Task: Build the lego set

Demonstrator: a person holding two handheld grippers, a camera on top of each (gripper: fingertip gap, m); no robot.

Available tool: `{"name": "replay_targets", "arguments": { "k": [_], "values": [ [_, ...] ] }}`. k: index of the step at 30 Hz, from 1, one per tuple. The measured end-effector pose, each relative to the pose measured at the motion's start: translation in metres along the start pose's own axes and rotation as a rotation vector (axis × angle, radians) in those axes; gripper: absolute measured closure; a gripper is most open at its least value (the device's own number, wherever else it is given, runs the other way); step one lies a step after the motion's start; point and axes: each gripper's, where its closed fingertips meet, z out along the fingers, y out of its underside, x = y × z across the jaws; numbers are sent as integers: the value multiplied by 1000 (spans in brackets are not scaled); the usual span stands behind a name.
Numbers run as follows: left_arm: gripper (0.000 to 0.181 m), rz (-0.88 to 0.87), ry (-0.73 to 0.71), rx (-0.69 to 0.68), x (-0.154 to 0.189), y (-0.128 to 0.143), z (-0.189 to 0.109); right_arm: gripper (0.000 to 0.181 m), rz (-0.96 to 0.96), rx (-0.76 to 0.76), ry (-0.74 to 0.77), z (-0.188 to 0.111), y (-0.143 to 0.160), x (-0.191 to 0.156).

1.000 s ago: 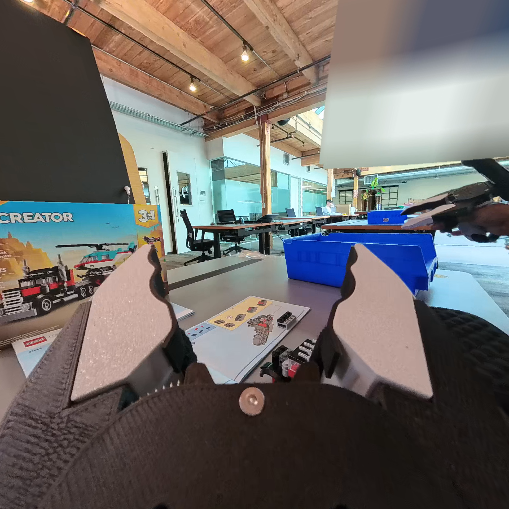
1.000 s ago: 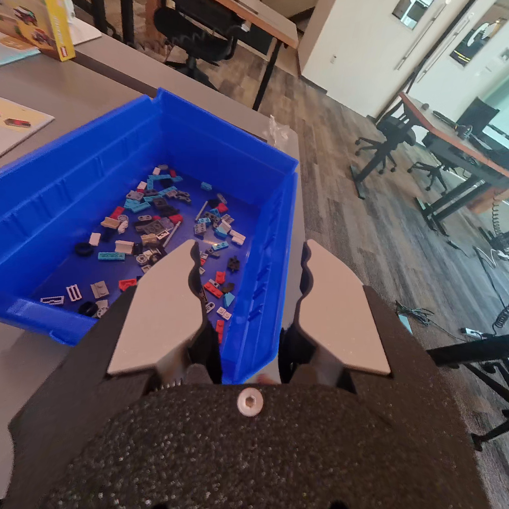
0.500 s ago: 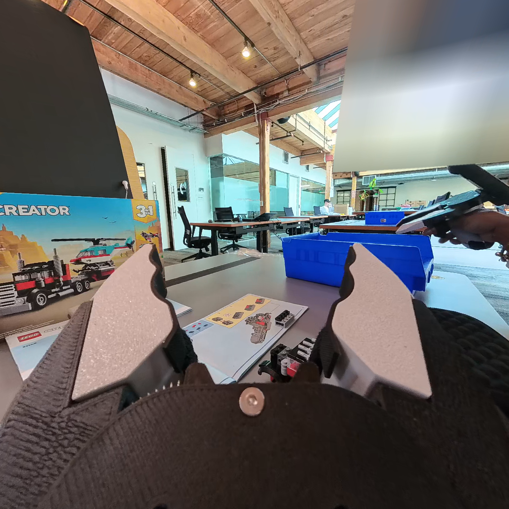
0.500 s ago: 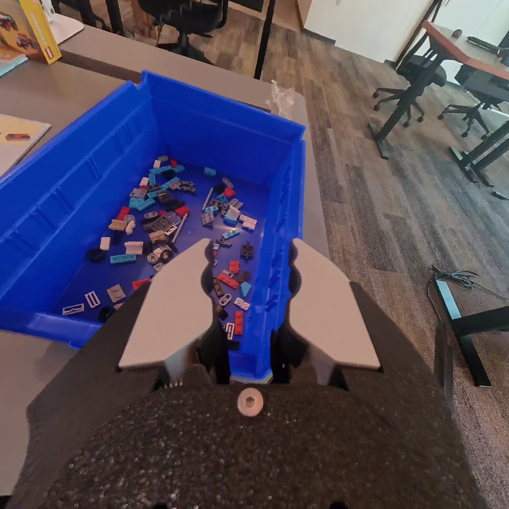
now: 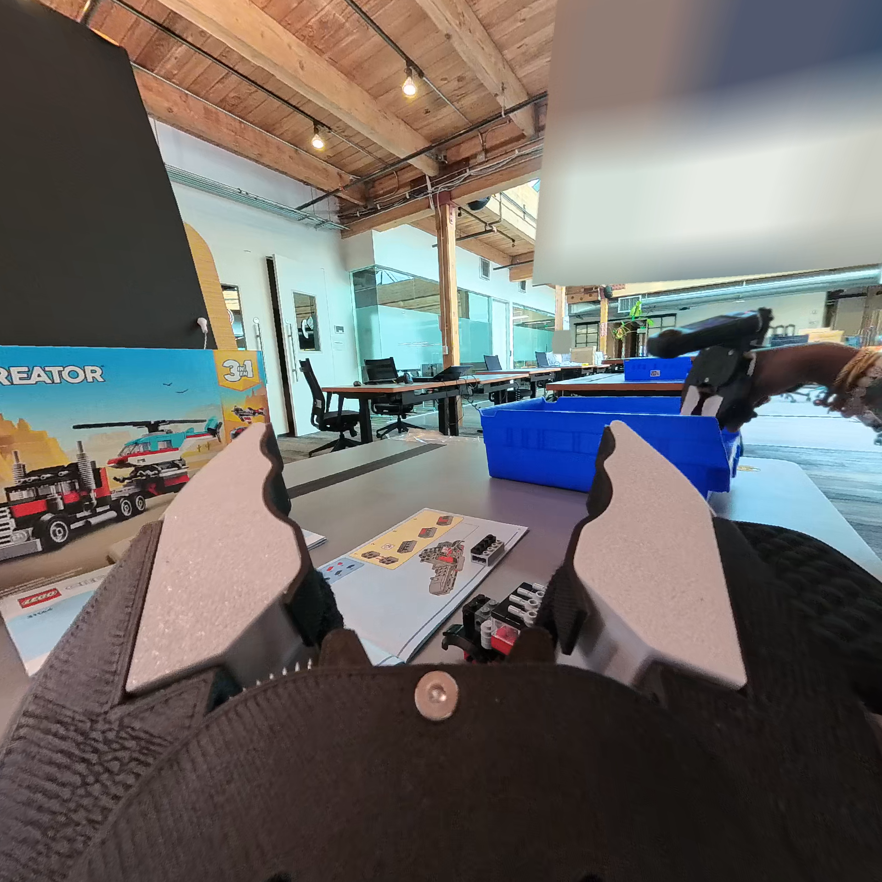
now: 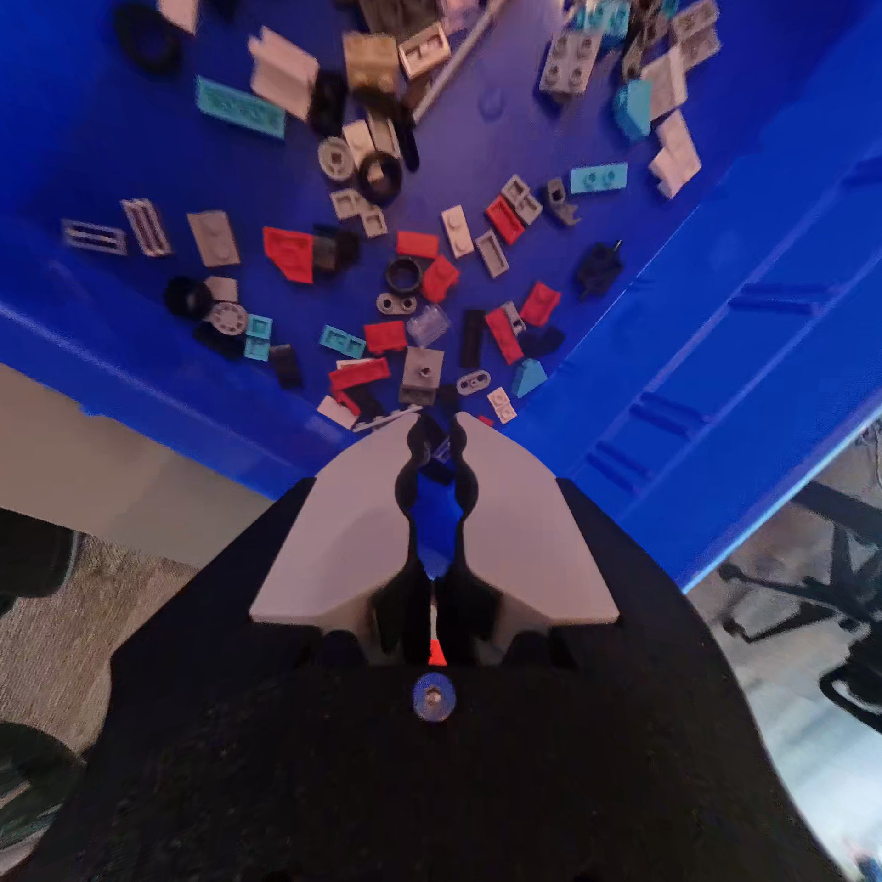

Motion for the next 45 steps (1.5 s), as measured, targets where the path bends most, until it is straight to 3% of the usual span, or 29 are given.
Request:
{"name": "replay_targets", "arguments": {
  "k": [9,18,21,25,27,29,31,35,39,45],
  "values": [
    [59,-6,33,-8,5,2,1,163,-17,-230,37,19,10,12],
    [60,-20,45,8,7,-1,0,173,-14,-296,-58,25,7,13],
    [61,-20,48,9,7,-2,0,181,-8,-175,-68,16,-7,10],
    [61,-14,61,12,10,-3,0,181,25,190,-61,-24,-43,4],
    [61,-10,72,14,13,-3,0,181,27,289,-50,-39,-49,3],
    [61,-6,86,15,16,-4,0,177,-40,216,-19,-36,-38,5],
    [61,2,100,8,19,-3,0,166,-161,38,-6,-24,-22,6],
    [61,37,137,-29,28,3,2,165,-402,-253,-19,1,-6,16],
    [61,67,154,-55,33,7,2,168,-492,-287,-108,16,-9,10],
    [61,42,148,-41,31,5,1,173,-521,-294,-106,27,-8,12]
  ]
}}
